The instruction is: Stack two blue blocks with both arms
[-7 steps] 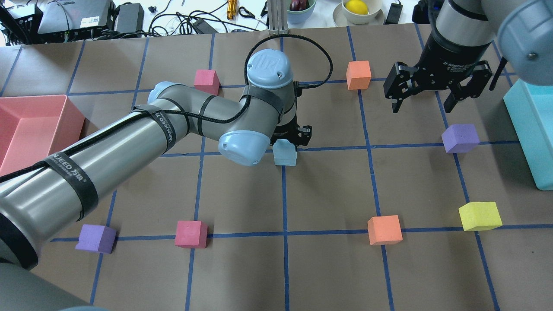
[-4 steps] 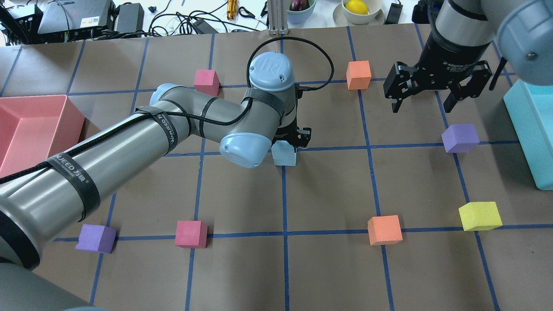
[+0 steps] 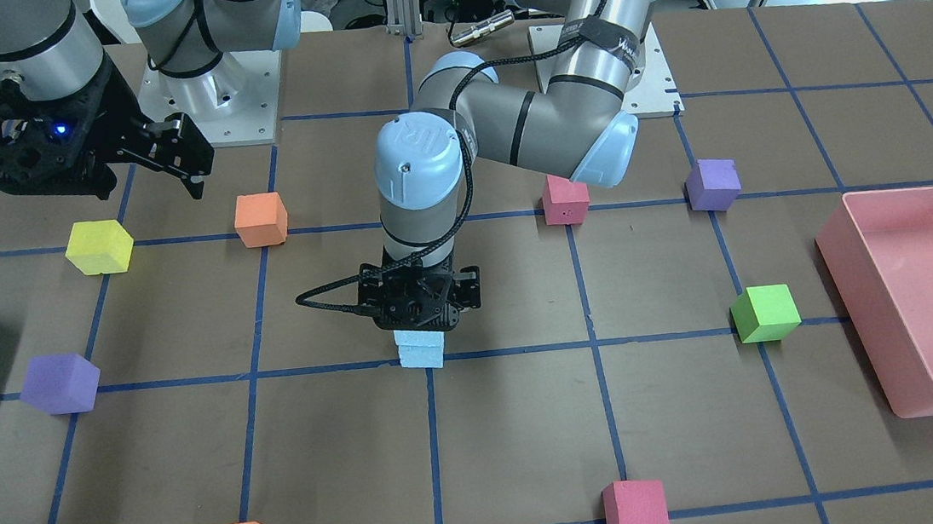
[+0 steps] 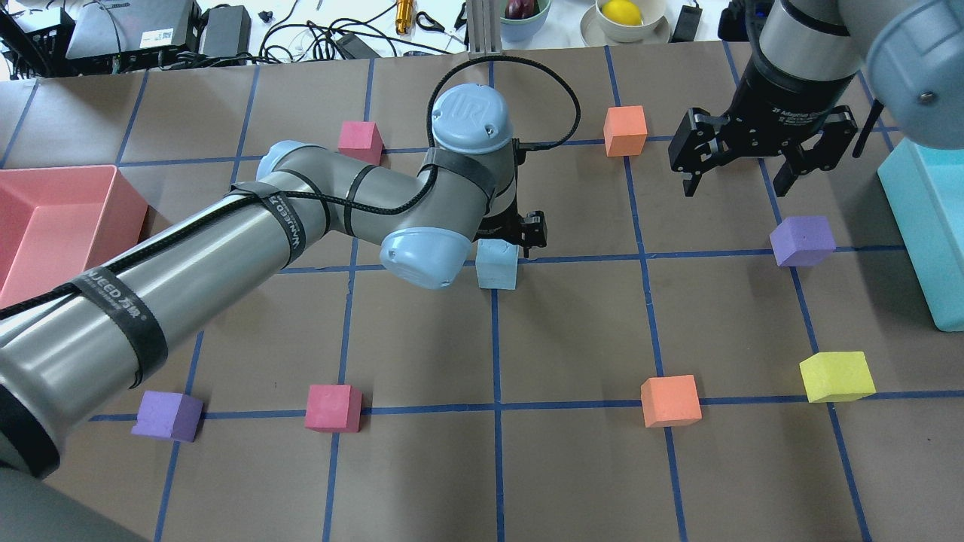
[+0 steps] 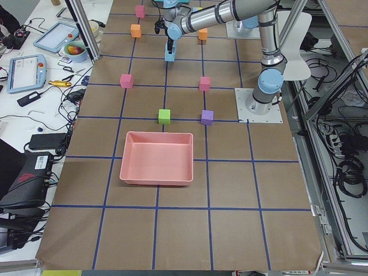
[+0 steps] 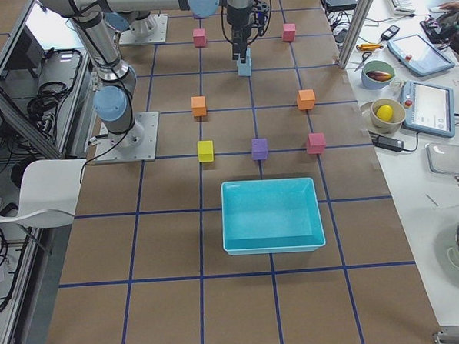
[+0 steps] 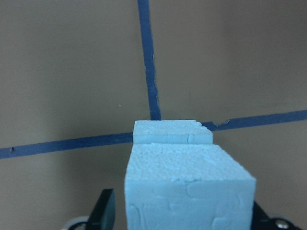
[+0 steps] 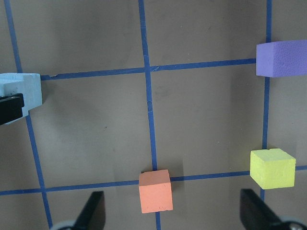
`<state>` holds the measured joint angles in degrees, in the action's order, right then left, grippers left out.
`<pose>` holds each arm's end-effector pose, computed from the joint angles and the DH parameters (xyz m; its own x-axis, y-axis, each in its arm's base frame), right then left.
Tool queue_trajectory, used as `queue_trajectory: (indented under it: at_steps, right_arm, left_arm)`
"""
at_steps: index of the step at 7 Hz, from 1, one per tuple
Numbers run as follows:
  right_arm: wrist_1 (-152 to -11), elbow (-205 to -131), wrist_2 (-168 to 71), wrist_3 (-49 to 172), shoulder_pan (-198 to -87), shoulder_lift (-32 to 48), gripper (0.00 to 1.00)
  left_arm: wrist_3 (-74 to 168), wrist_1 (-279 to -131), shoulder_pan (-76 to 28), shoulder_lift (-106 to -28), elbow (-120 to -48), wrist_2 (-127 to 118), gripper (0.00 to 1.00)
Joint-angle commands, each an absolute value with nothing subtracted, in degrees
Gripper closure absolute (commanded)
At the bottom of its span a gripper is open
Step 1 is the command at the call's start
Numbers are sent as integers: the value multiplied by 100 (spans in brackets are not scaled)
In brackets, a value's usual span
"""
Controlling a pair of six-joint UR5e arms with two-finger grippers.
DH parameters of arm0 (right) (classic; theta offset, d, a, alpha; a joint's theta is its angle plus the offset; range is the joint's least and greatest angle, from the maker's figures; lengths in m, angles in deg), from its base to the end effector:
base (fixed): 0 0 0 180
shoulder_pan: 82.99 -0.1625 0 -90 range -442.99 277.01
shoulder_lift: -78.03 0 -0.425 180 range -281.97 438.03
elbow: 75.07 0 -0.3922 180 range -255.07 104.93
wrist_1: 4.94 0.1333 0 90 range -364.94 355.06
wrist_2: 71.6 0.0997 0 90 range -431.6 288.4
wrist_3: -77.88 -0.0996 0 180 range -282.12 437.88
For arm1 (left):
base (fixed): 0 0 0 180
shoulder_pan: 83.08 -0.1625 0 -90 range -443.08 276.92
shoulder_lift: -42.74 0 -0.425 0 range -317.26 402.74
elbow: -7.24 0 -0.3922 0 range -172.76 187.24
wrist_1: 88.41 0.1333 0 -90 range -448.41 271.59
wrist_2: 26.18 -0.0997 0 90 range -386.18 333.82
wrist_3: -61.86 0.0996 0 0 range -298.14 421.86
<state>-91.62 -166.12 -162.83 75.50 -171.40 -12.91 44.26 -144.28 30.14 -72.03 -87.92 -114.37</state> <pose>0.1178 -0.4822 0.4813 -0.9974 0.0679 0.0239 0.0692 0.9959 0.0589 -0.3717 -0.5203 0.2607 -0.9936 0.1005 0.0522 0.0973 0.9934 -0.0603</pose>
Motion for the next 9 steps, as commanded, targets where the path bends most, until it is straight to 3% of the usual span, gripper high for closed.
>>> queue_trajectory:
  at_steps: [1, 4, 9]
  right_arm:
    - [-9169, -16612, -16283, 7551, -17140, -1293, 0]
    - [-9169, -16612, -16283, 7551, -17140, -1294, 0]
    - [-9169, -16612, -16283, 7551, -17140, -1302, 0]
  left_arm:
    - [4472, -14789, 2873, -6558, -8768, -11364, 0]
    - [4855, -17010, 2232, -5266, -8295, -11407, 0]
    - [6256, -17561, 906, -4665, -8188, -11407, 0]
